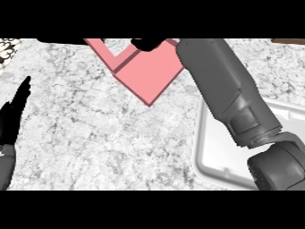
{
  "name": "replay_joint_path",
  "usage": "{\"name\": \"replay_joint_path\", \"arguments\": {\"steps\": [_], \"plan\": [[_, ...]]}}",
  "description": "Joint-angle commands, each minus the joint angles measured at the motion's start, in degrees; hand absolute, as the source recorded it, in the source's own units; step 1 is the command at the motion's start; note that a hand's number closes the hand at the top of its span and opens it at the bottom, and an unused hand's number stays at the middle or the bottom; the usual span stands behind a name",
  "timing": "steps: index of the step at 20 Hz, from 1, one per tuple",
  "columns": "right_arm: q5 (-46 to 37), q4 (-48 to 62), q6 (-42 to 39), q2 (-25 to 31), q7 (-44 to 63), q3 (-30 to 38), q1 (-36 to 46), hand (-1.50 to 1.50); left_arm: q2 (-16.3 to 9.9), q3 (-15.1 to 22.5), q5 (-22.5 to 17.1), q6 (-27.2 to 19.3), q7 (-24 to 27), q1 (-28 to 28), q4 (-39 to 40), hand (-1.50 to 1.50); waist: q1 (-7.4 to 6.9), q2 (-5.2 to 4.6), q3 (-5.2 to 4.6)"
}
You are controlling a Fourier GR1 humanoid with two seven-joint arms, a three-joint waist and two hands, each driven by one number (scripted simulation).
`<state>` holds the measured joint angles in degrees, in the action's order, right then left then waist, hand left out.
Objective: Pick the squash from the tray and place it in the cardboard box
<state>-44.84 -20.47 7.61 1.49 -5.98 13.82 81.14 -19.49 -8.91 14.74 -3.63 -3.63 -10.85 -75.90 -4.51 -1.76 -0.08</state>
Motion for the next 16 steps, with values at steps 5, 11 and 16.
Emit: {"name": "replay_joint_path", "arguments": {"steps": [5, 11, 16], "plan": [[-0.34, 8.7, 7.17, -1.45, 3.83, 1.18, 0.95, 1.5, 0.85, 1.06, 0.89, -0.3, 0.03, -1.86, 0.74, 0.0, -1.57, -0.84, -0.04], [2.09, 11.62, 5.28, -1.48, 5.26, 3.75, 1.64, -1.5, 0.35, 1.32, 0.58, 0.83, -0.56, -2.87, -0.4, 0.0, -2.65, -1.29, 0.0], [3.7, 10.68, 8.64, -1.49, -1.44, 4.95, 0.0, -1.5, 1.33, 2.36, 1.74, -0.14, -0.87, -2.13, -1.22, 0.0, -2.99, -1.05, 0.05]]}}
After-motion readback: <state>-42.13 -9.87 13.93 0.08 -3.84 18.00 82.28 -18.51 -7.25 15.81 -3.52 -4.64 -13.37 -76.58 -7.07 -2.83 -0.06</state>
